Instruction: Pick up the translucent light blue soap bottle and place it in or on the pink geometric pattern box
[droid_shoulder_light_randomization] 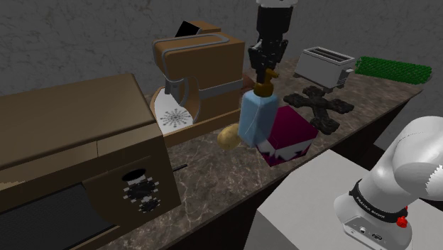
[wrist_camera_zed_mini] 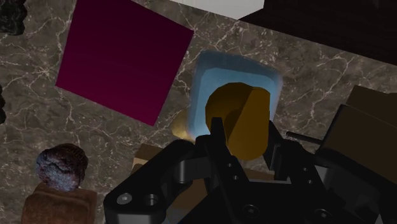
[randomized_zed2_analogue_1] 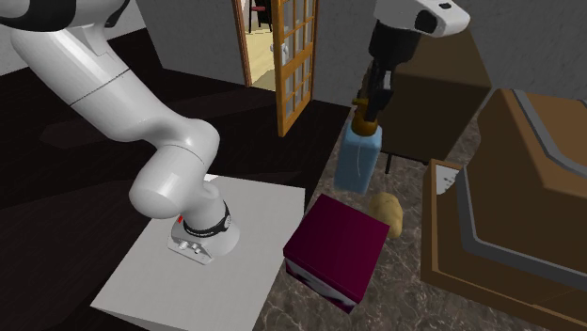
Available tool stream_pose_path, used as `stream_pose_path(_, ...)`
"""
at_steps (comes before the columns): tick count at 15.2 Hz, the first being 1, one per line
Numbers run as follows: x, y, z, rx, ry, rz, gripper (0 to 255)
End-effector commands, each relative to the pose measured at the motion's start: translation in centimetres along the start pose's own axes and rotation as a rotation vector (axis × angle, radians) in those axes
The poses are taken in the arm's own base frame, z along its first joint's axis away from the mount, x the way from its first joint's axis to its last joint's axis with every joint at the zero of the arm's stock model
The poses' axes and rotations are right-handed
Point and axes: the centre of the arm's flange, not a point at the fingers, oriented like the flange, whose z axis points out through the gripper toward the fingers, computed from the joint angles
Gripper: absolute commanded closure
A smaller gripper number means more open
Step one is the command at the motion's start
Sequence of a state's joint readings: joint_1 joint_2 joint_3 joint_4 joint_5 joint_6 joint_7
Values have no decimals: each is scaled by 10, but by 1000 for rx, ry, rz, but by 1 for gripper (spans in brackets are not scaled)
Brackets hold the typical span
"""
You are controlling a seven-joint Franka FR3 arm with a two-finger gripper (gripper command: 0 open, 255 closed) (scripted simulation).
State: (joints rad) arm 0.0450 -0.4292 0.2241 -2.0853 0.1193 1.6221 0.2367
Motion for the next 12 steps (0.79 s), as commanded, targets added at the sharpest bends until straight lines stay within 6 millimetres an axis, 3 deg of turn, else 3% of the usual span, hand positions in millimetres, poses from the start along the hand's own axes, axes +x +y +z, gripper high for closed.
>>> stream_pose_path(1,-1,1,-11,0,0,0,255)
stream_pose_path(12,-3,0,-69,0,0,0,255)
